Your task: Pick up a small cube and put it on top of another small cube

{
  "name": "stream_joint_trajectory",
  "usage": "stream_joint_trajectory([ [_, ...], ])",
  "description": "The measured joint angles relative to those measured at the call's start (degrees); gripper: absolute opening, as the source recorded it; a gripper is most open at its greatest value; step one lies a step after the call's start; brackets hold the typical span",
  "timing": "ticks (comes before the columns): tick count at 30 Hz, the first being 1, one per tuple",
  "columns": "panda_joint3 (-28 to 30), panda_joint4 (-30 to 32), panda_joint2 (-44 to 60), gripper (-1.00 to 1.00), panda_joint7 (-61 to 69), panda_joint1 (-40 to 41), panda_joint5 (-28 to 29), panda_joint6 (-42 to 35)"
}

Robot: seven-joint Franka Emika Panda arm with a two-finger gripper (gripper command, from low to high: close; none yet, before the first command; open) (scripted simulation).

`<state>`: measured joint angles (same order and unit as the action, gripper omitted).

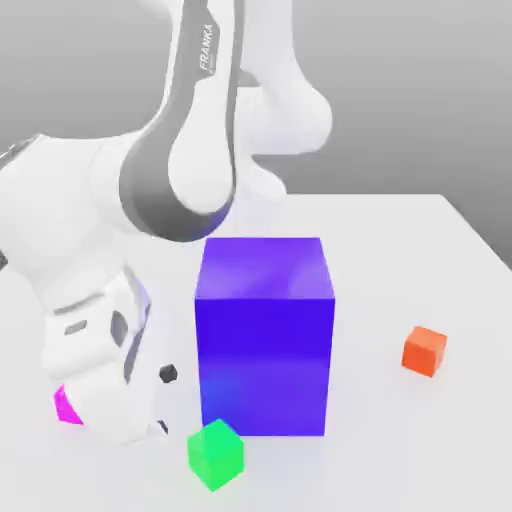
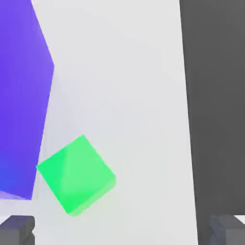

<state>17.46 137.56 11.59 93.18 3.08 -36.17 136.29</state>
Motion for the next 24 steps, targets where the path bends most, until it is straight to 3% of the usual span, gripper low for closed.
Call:
stream_joint_trajectory([
  [9,6.1,7.8,0.7,1.0,-0.7,2.8,3.2,12.3],
  [15,14.5,14.3,-1.3,1.0,-11.6,-2.1,17.3,22.8],
  [18,11.9,14.0,1.9,1.0,-9.4,-0.4,14.2,26.2],
  [23,0.9,11.8,9.6,1.0,-1.9,8.6,4.5,31.6],
  [24,-0.3,11.5,10.4,-1.0,-1.1,9.7,3.4,32.2],
])
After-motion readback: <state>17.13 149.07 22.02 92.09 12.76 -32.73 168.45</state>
